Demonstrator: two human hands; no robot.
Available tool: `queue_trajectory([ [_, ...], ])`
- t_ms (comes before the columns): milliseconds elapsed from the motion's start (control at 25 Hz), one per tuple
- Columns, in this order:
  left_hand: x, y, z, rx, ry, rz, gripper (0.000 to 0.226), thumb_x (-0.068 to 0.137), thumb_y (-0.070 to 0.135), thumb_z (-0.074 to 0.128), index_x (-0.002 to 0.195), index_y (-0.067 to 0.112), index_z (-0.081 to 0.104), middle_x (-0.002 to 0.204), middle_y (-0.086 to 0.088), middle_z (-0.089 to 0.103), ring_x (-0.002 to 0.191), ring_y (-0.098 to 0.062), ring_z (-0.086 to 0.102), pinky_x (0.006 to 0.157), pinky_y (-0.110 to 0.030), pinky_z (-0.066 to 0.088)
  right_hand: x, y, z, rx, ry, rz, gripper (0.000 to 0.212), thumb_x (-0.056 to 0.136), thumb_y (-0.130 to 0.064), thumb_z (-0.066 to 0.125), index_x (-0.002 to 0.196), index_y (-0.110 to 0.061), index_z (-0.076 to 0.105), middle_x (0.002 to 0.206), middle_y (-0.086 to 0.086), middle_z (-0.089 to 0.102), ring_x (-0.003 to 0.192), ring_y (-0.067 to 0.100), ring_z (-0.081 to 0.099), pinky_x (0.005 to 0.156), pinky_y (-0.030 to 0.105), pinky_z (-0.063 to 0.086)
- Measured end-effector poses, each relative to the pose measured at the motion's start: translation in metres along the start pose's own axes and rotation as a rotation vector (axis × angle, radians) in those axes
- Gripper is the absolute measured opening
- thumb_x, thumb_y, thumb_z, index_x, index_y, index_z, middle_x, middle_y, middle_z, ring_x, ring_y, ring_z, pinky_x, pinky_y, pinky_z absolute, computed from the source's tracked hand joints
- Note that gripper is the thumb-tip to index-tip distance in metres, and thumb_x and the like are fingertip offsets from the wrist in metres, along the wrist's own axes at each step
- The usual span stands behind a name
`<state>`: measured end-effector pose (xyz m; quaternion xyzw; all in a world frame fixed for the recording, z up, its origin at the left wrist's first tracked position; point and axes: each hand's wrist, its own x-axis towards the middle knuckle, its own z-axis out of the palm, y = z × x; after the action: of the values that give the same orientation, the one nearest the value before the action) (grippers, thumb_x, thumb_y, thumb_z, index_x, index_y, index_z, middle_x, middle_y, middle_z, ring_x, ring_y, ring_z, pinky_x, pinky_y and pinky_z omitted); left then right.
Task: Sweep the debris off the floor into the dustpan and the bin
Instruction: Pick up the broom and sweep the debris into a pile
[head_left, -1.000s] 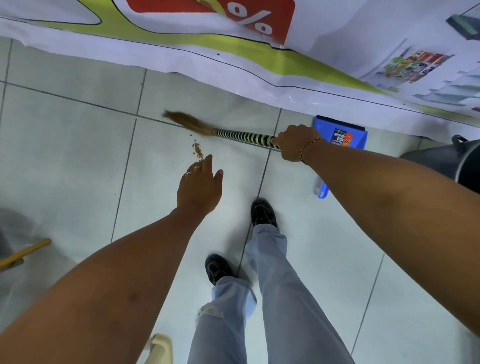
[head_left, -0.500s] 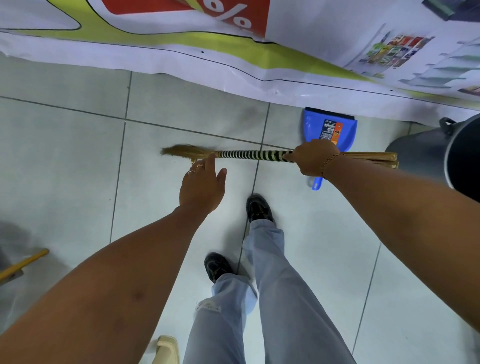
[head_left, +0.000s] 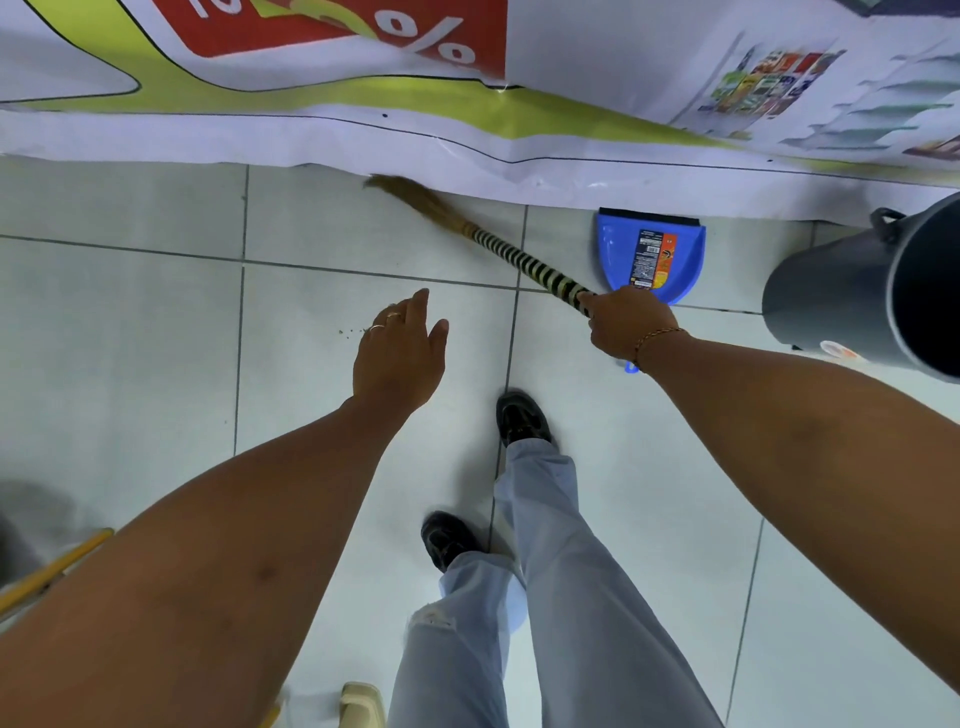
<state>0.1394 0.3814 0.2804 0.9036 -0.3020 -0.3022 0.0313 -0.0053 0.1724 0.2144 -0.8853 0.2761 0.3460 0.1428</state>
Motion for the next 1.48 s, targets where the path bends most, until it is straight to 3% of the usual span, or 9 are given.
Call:
queue_trajectory([
  [160,-0.008,0.0,0.004,0.002,-0.012,-0.015,0.048,0.097,0.031,0.038,0.14,0.009,0.031,0.133,-0.016,0.053,0.126,-0.035,0.045,0.102,-0.044,0.039,-0.016,-0.012,0.017,0.005,-0.08,-0.015,0.044,0.089,-0.015,0.045,0.132,-0.018,0.049,0.117,0.021,0.06,0.109,0.04,0.057,0.086,0.043,0.049],
  [480,-0.054,-0.006,0.025,0.0,-0.004,0.026,0.049,0.098,0.032,0.037,0.14,0.006,0.031,0.139,-0.02,0.048,0.129,-0.034,0.043,0.106,-0.042,0.036,-0.068,-0.046,0.065,-0.015,-0.141,-0.048,0.044,0.09,-0.016,0.045,0.134,-0.024,0.046,0.117,0.017,0.059,0.106,0.038,0.058,0.082,0.04,0.049],
  [880,-0.162,-0.058,0.023,0.056,0.046,0.156,0.049,0.098,0.031,0.038,0.137,0.004,0.035,0.136,-0.02,0.051,0.13,-0.032,0.044,0.103,-0.041,0.039,-0.157,-0.104,0.105,-0.067,-0.084,-0.076,0.04,0.09,-0.018,0.042,0.128,-0.024,0.051,0.114,0.013,0.061,0.103,0.035,0.06,0.078,0.037,0.048],
  [1080,-0.192,-0.074,0.014,0.046,0.059,0.139,0.05,0.098,0.032,0.037,0.14,0.006,0.032,0.139,-0.018,0.048,0.132,-0.03,0.04,0.106,-0.04,0.035,-0.213,-0.114,0.119,0.092,-0.061,-0.023,0.044,0.092,-0.02,0.039,0.135,-0.029,0.04,0.113,0.013,0.062,0.099,0.036,0.06,0.075,0.037,0.046],
  [1240,-0.198,-0.078,0.016,0.028,0.086,0.117,0.049,0.098,0.032,0.036,0.139,0.006,0.034,0.137,-0.017,0.051,0.13,-0.031,0.042,0.105,-0.04,0.037,-0.244,-0.134,0.137,0.307,-0.058,0.153,0.044,0.093,-0.021,0.04,0.137,-0.025,0.042,0.118,0.02,0.061,0.106,0.038,0.059,0.087,0.04,0.048],
  [1360,-0.201,-0.085,0.024,0.027,0.075,0.1,0.049,0.098,0.031,0.038,0.138,0.004,0.034,0.137,-0.018,0.051,0.13,-0.032,0.043,0.104,-0.041,0.038,-0.259,-0.169,0.166,0.395,-0.18,0.27,0.041,0.095,-0.02,0.038,0.136,-0.017,0.044,0.124,0.017,0.06,0.113,0.034,0.058,0.09,0.038,0.048],
  [1480,-0.206,-0.095,0.035,0.021,0.052,0.093,0.049,0.097,0.03,0.039,0.138,0.003,0.034,0.137,-0.018,0.051,0.13,-0.032,0.043,0.105,-0.041,0.038,-0.275,-0.211,0.192,0.475,-0.292,0.258,0.033,0.097,-0.018,0.037,0.127,-0.01,0.049,0.124,0.013,0.062,0.115,0.029,0.058,0.087,0.032,0.047],
])
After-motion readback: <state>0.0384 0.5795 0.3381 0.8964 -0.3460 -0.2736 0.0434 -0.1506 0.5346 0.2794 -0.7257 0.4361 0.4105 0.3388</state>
